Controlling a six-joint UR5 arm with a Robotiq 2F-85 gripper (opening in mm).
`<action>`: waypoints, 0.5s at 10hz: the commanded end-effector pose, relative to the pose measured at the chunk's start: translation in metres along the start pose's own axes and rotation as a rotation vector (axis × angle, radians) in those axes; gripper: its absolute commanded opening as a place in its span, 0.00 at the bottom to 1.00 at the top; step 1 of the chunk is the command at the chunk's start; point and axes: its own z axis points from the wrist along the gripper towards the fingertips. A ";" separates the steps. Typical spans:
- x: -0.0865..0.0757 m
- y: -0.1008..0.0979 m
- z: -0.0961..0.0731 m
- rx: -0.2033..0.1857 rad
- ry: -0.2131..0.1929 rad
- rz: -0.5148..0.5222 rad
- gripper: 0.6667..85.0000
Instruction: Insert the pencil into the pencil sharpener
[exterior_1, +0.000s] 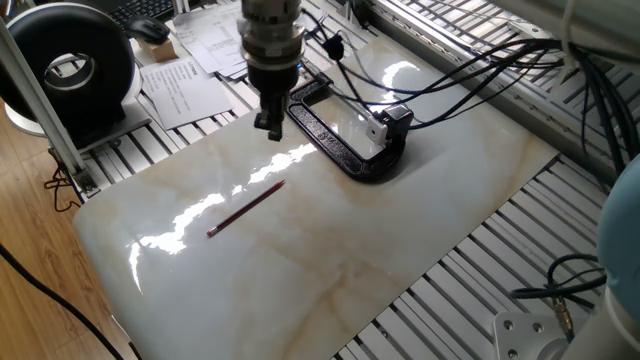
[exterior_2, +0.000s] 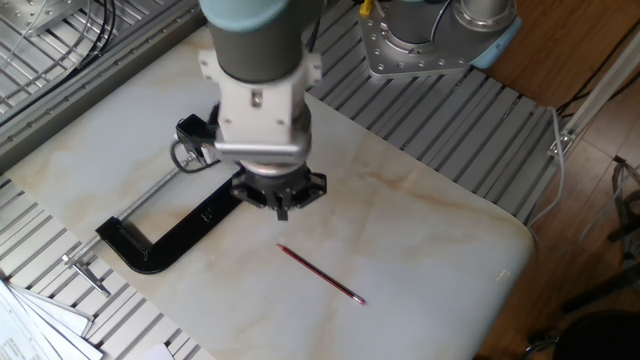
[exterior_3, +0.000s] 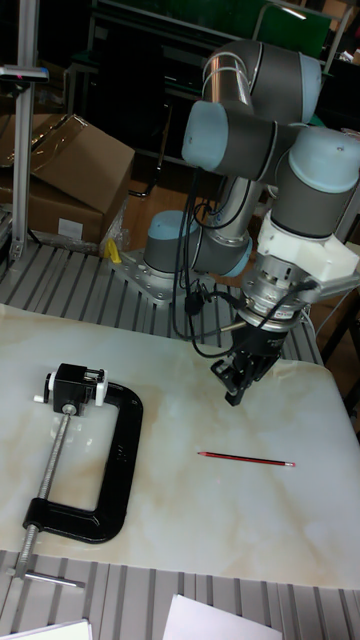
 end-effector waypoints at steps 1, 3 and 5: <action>-0.007 0.013 0.006 -0.031 -0.004 -0.068 0.43; -0.004 0.014 0.006 -0.035 0.009 -0.125 0.46; -0.006 0.020 0.006 -0.055 -0.003 -0.153 0.61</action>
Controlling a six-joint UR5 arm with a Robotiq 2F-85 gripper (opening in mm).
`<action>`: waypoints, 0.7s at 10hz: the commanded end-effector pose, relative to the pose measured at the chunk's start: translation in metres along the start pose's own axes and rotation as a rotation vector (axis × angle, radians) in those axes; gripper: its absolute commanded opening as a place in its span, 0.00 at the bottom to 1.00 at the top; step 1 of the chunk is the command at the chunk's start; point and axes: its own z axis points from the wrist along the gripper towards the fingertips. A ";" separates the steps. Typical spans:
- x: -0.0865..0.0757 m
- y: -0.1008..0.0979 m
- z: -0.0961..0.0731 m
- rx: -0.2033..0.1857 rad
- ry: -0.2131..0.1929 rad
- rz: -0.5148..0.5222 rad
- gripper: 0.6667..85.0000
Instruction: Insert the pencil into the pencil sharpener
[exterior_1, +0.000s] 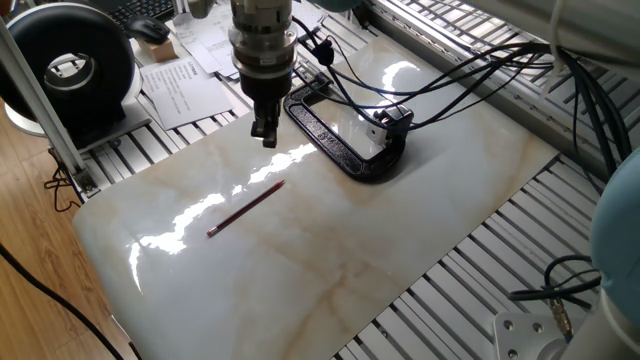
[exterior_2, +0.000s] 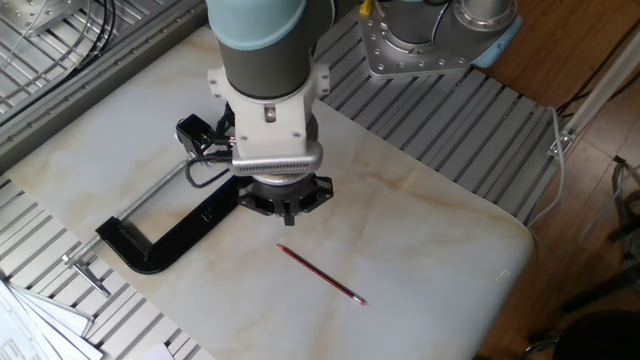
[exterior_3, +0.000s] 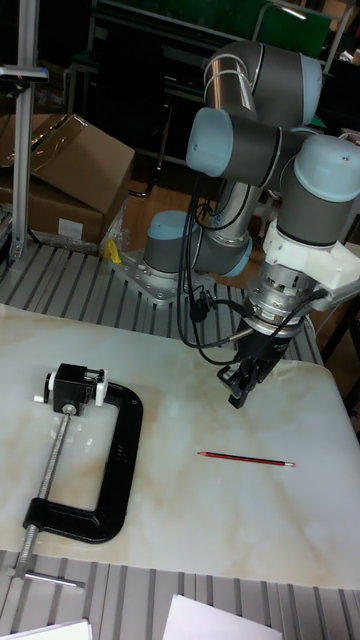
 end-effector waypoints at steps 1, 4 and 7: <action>-0.005 0.004 0.000 -0.015 -0.016 -0.061 0.67; -0.011 0.004 0.000 -0.012 -0.041 -0.075 0.79; -0.018 0.000 -0.001 0.003 -0.067 -0.076 0.72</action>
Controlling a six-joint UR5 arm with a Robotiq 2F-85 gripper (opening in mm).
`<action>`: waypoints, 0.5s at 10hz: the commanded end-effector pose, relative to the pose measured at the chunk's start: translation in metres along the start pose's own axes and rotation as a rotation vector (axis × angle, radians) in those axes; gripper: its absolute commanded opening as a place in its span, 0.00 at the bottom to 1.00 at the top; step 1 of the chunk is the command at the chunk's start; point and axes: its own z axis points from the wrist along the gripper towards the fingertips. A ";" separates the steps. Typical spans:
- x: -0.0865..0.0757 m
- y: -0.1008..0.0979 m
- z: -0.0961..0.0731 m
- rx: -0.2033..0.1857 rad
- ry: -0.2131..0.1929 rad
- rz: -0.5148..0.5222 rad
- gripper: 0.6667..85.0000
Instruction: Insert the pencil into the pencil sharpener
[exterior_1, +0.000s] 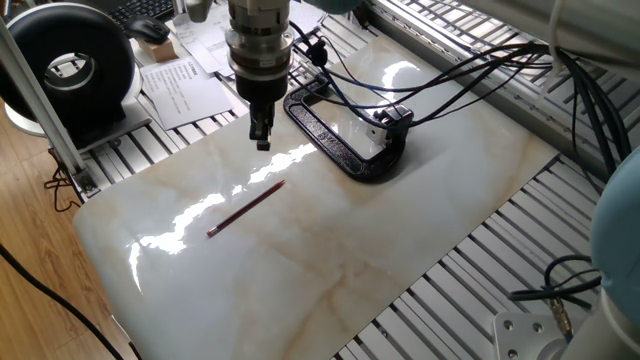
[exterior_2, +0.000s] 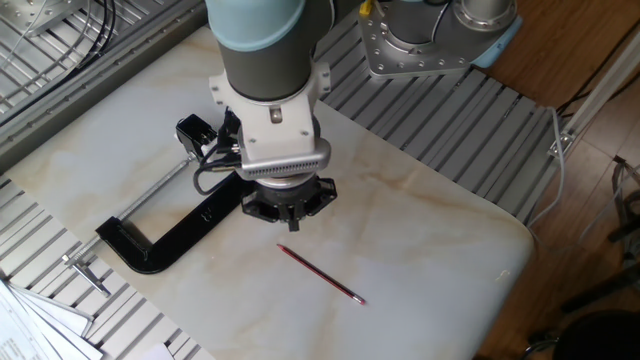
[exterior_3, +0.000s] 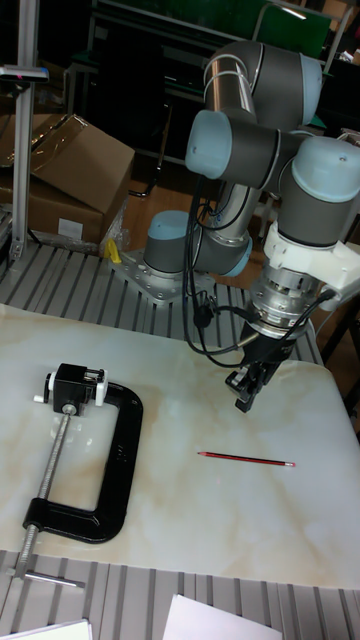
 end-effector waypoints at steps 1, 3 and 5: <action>-0.014 -0.006 -0.002 0.020 -0.057 0.048 0.70; 0.000 -0.003 -0.001 0.008 0.000 0.142 0.51; 0.007 -0.006 -0.001 0.024 0.023 0.177 0.16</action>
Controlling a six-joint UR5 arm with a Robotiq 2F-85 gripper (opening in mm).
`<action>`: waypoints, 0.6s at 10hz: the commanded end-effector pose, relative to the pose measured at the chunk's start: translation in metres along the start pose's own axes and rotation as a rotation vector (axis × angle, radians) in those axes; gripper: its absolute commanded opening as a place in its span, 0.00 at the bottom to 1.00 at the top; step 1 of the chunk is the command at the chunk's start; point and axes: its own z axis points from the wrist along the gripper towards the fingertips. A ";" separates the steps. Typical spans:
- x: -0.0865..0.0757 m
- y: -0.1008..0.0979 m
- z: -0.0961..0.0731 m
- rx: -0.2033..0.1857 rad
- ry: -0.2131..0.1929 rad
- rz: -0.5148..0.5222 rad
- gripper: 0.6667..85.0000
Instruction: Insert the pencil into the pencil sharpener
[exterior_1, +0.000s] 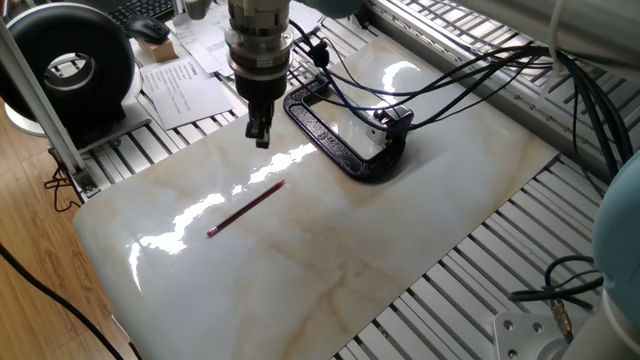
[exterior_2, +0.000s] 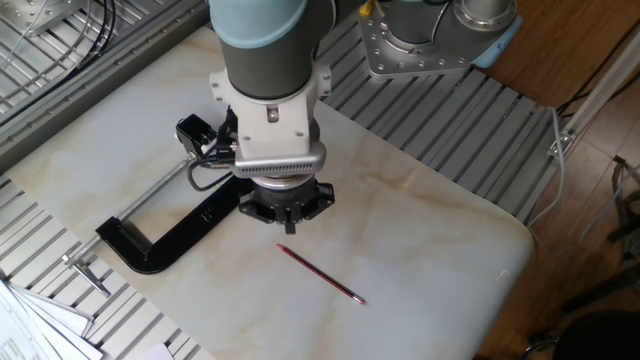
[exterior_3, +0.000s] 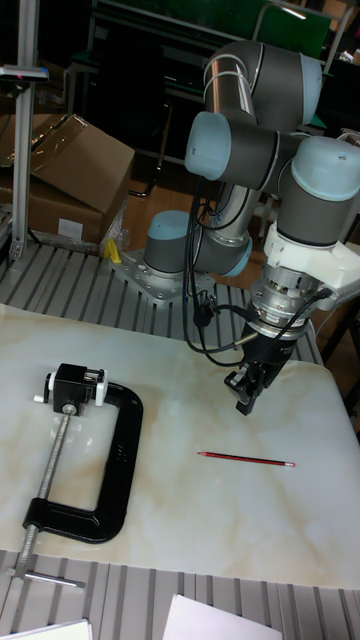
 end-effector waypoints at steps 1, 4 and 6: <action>-0.012 0.000 -0.002 -0.007 -0.046 0.081 0.01; -0.021 -0.016 -0.003 0.057 -0.085 0.073 0.01; -0.019 0.021 -0.003 -0.085 -0.073 0.037 0.01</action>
